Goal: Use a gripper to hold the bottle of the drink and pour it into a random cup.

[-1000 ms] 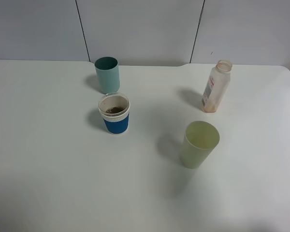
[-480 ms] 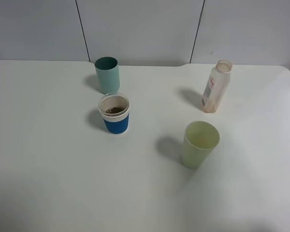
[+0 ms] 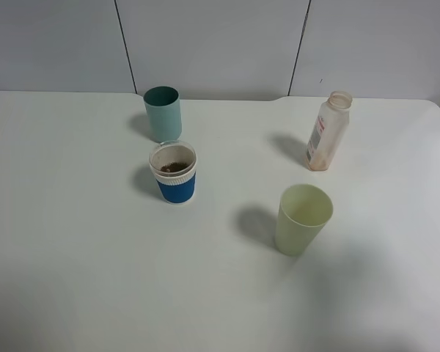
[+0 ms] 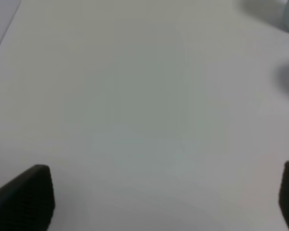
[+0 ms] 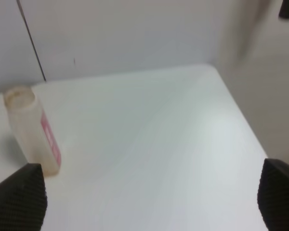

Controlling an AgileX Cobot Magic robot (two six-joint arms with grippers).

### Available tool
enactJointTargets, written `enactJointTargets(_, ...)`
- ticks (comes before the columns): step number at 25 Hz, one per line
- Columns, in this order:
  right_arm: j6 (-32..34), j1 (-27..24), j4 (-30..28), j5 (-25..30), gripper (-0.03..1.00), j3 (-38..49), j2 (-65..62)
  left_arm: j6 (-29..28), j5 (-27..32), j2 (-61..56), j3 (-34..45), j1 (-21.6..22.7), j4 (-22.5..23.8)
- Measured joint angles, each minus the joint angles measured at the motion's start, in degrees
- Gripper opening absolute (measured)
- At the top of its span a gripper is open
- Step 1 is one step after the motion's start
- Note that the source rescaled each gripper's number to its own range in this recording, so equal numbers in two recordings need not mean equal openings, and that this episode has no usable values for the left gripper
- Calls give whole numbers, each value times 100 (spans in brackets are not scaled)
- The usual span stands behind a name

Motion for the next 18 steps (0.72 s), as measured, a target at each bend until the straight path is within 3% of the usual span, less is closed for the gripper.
enactJointTargets(18,-22,0,151,254,95,242,-66,0,0,0,0,0,0)
